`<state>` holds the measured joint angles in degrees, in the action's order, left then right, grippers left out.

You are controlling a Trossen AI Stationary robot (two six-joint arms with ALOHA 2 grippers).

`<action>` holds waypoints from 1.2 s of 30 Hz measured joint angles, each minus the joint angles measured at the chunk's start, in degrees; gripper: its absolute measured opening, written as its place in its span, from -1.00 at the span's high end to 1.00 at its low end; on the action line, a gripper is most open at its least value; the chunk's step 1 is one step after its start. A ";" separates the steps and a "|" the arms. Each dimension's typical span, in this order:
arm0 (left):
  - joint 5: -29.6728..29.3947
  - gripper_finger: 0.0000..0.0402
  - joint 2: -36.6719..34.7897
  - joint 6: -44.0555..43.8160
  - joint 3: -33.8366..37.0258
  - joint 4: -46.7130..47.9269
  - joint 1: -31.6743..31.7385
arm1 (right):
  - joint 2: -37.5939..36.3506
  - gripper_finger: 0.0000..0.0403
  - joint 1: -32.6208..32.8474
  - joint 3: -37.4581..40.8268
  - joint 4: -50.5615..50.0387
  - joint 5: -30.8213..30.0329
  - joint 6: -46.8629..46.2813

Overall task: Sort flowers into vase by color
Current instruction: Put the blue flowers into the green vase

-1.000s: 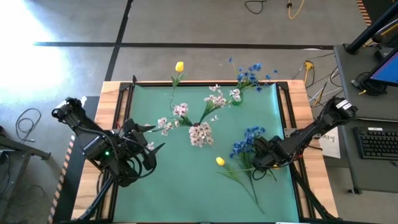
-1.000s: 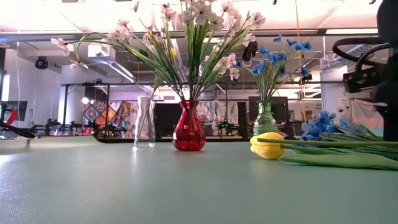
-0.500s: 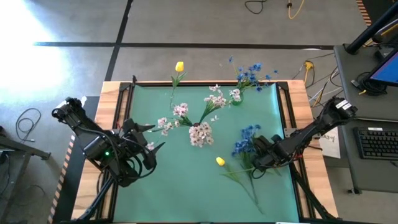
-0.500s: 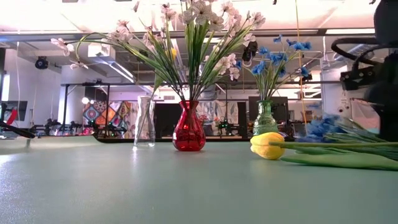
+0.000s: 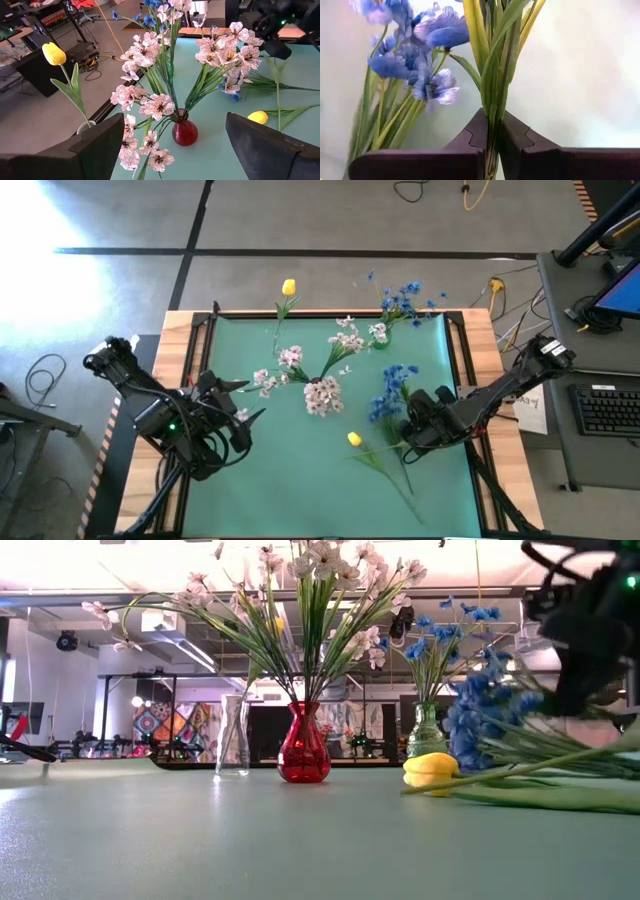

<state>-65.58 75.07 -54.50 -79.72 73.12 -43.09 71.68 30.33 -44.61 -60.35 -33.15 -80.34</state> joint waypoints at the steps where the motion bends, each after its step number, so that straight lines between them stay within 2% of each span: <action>1: 0.00 -0.65 0.00 0.00 0.00 0.00 0.00 | -0.02 0.90 0.00 -1.20 -1.50 -0.42 0.07; 10: 0.00 -0.65 0.00 0.00 0.00 0.00 0.00 | -0.06 0.91 0.00 -14.77 -9.94 -2.70 7.82; 17: 0.02 -0.65 0.00 0.00 0.00 -0.02 0.00 | -0.13 0.91 0.44 -24.90 -10.13 -11.70 16.11; 24: 0.02 -0.65 0.00 0.00 0.00 -0.02 0.00 | -0.70 0.91 1.87 -28.78 -10.58 -16.20 19.56; 36: 0.07 -0.65 0.00 -0.04 0.00 -0.07 0.00 | -4.51 0.91 11.97 -29.78 -11.46 -37.30 15.74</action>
<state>-65.52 75.07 -54.54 -79.72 73.05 -43.09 67.17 42.29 -74.39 -71.81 -70.45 -64.59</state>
